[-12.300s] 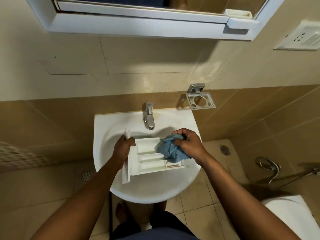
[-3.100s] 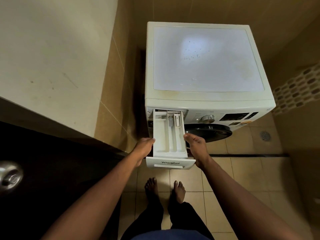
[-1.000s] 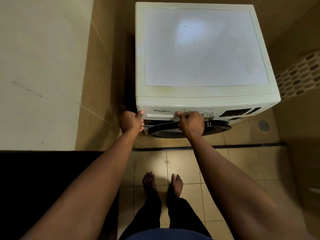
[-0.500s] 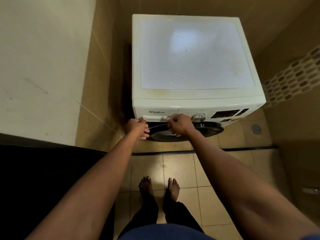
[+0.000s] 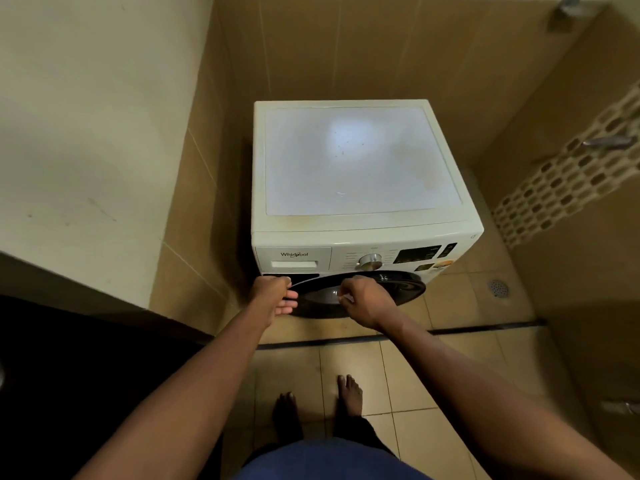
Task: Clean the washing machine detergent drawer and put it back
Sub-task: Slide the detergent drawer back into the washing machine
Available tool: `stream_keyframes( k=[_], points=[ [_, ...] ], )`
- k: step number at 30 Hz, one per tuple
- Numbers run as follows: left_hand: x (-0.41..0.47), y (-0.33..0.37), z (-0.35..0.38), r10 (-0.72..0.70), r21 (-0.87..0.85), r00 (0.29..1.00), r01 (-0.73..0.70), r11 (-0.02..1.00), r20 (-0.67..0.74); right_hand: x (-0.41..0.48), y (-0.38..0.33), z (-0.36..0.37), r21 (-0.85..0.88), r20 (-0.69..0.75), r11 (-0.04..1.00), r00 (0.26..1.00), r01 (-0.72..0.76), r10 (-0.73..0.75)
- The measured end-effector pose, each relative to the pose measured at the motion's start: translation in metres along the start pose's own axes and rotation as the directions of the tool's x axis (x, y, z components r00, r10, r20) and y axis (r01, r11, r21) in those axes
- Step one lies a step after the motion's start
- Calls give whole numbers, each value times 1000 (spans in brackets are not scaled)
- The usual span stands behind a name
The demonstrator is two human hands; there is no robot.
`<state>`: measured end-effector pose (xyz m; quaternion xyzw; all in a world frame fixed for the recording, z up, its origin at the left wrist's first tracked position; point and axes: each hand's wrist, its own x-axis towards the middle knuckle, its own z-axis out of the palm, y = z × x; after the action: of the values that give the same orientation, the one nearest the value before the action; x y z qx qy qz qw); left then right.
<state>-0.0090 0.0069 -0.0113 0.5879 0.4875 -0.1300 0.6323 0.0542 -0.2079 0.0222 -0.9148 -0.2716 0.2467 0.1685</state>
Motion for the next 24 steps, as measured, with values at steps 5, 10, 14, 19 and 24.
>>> stream_keyframes(
  k=[5, 10, 14, 19, 24],
  points=[
    [-1, 11, 15, 42, -13, 997, -43, 999, -65, 9, 16, -25, -13, -67, 998, 996, 65, -66],
    [2, 5, 31, 28, -145, 988, -51, 988, -155, 39, 18, -48, -24, -114, 987, 981, 156, -158],
    [7, 0, 43, -21, -410, 989, -41, 911, -145, 68, 8, -68, -75, -101, 972, 968, 224, -231],
    [28, -4, 54, -64, -575, 987, -34, 818, -150, 84, 10, -65, -210, 44, 954, 977, 212, -208],
    [48, 7, 59, -55, -611, 990, -37, 791, -131, 84, 14, -61, -199, 45, 963, 983, 181, -176]
  ],
)
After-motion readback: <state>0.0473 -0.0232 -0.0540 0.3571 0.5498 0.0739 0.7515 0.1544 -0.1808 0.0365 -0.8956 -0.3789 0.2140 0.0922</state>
